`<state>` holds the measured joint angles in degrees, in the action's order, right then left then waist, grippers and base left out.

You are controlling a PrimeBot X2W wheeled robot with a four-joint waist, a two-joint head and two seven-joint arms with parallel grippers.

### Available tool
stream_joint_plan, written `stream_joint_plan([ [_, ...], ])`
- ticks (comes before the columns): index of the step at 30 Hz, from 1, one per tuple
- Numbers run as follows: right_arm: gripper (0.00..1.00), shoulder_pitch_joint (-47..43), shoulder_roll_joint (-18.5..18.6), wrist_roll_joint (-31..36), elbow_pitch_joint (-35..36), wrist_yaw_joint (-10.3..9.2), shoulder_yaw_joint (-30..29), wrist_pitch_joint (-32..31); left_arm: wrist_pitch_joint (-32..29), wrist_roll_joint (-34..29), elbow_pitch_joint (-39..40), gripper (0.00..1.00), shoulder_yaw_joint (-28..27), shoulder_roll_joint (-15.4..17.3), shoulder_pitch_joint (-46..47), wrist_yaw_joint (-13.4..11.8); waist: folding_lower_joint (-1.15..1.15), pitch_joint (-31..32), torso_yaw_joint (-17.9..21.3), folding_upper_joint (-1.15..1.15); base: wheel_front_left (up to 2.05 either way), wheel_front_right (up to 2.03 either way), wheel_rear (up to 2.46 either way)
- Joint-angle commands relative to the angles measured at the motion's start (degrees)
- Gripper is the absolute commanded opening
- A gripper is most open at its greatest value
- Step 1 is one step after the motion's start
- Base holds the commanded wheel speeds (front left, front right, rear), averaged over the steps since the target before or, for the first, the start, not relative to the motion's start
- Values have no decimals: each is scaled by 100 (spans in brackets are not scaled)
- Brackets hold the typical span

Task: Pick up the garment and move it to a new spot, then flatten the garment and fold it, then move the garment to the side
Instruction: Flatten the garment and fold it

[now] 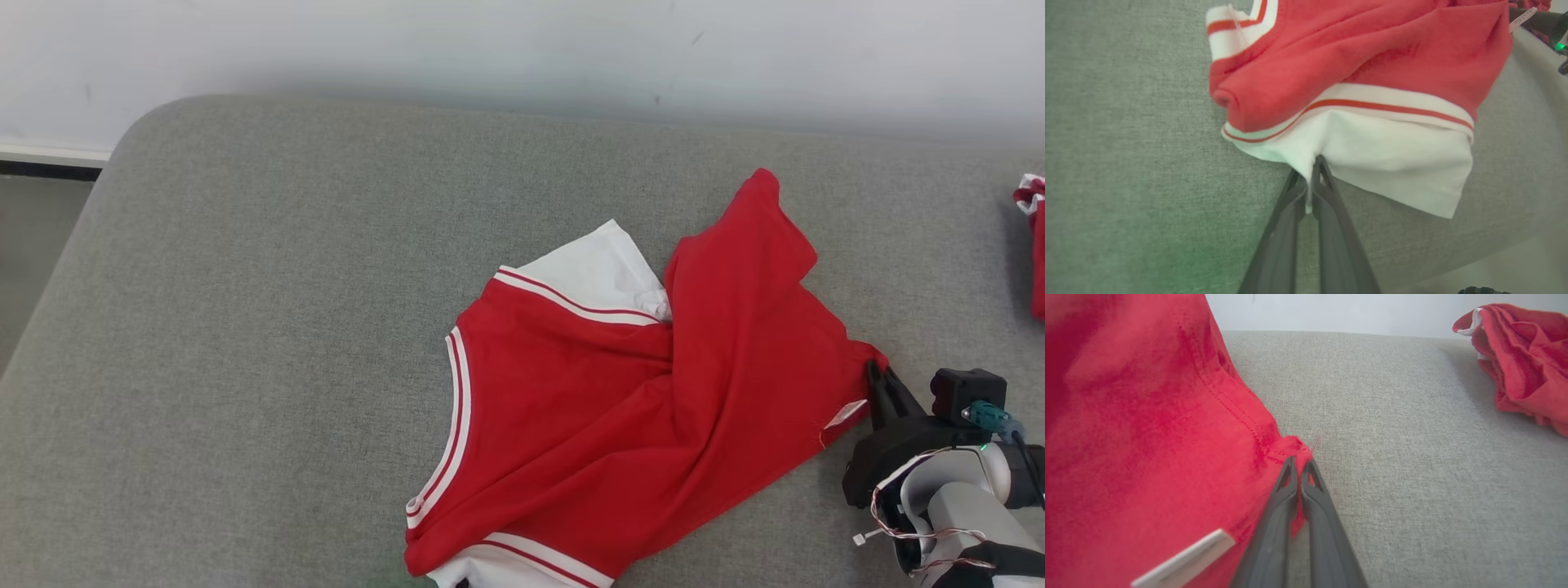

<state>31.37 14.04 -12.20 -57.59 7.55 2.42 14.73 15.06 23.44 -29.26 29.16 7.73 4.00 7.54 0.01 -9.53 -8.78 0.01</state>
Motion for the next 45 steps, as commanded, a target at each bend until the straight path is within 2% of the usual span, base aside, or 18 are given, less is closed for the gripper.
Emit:
stream_joint_plan([
  [1,0,-51,44,-70,57,-16,34,45,15,30,44,0,-8,14,42,-13,-1,52,10,-1,0,0,0],
  [10,0,-718,46,-550,1231,-16,150,49,15,111,1034,0,-548,119,-169,-13,-1,376,96,-1,0,0,0],
  [15,0,-591,107,-801,1840,-16,310,50,16,106,1616,0,-737,400,292,-13,-1,425,225,-1,0,0,0],
  [19,0,-131,130,-1058,2108,-16,485,11,-188,251,1921,0,-653,805,1101,-13,-1,318,341,-1,0,0,0],
  [25,0,1176,131,-1337,2314,-16,622,-340,-787,704,2163,0,-461,1491,2981,-14,-1,-284,538,-1,0,0,0],
  [32,0,3202,104,-1360,2074,-16,592,-852,-1336,1365,1663,0,-371,1937,5470,-14,-1,-1198,688,-1,0,0,0],
  [38,0,5115,59,-1336,1507,-16,300,-1215,-1511,1751,730,0,-356,1943,7621,-14,-1,-1838,742,-1,0,0,0],
  [45,0,6915,-45,-1008,665,-16,42,-1282,-1388,1803,-331,0,-77,1806,9672,-13,-1,-2259,766,-1,0,0,0],
])
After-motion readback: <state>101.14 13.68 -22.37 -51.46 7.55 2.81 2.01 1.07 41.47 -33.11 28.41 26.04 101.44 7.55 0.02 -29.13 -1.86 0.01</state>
